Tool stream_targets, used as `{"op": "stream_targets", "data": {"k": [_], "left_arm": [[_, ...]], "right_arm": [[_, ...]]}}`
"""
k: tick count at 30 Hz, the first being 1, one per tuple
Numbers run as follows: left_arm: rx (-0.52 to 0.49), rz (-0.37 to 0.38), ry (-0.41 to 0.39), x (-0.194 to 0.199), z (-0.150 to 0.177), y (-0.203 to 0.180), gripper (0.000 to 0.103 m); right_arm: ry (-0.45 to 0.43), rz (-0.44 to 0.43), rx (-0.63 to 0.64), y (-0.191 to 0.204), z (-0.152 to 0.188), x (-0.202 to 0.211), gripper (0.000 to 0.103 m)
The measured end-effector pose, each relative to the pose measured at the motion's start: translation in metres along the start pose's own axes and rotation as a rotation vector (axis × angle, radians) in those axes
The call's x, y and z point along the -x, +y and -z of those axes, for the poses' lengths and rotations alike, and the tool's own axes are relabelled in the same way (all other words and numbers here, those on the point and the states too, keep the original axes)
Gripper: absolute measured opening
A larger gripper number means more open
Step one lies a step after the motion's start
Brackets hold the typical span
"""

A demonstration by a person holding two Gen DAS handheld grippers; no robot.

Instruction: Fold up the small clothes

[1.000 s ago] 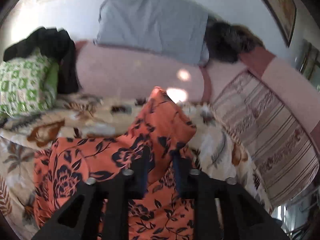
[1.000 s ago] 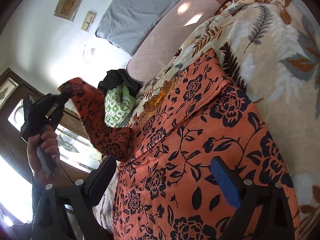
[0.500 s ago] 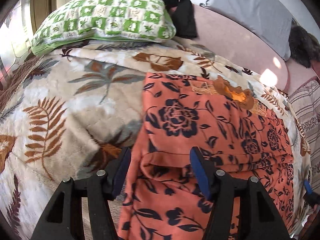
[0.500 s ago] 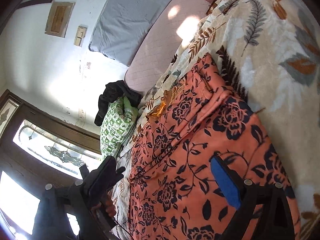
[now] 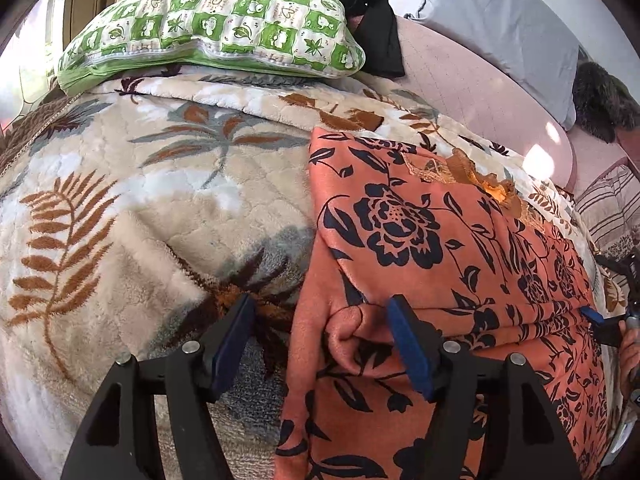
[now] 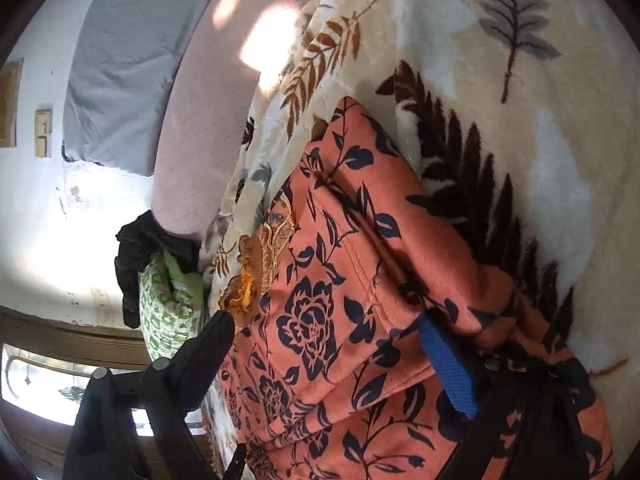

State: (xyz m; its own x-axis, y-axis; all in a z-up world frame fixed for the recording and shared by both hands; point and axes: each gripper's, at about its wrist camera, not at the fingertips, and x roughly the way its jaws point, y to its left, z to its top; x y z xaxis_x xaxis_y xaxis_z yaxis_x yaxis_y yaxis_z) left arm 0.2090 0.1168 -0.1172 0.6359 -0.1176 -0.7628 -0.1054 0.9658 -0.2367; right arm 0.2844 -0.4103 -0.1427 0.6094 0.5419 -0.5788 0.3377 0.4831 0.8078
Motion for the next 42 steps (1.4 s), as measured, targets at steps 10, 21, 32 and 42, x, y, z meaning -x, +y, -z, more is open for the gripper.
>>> {"op": "stream_targets", "data": {"k": [10,21,32,42], "left_arm": [[0.036,-0.005,-0.042,0.010,-0.001,0.004,0.075],[-0.106,-0.117,0.028,-0.009,0.003,-0.016,0.084],[-0.087,-0.096,0.032,-0.010,0.003,-0.010,0.085],[-0.088,-0.104,0.033,-0.011,0.003,-0.011,0.086]], "right_arm": [[-0.103,0.280,0.331,0.048,0.024,0.029,0.008],[-0.189,0.350,0.393,0.042,0.034,0.059,0.067],[0.069,0.059,0.197,0.011,-0.005,-0.024,0.084],[0.029,0.059,0.251,0.016,-0.021,-0.021,0.094]]}}
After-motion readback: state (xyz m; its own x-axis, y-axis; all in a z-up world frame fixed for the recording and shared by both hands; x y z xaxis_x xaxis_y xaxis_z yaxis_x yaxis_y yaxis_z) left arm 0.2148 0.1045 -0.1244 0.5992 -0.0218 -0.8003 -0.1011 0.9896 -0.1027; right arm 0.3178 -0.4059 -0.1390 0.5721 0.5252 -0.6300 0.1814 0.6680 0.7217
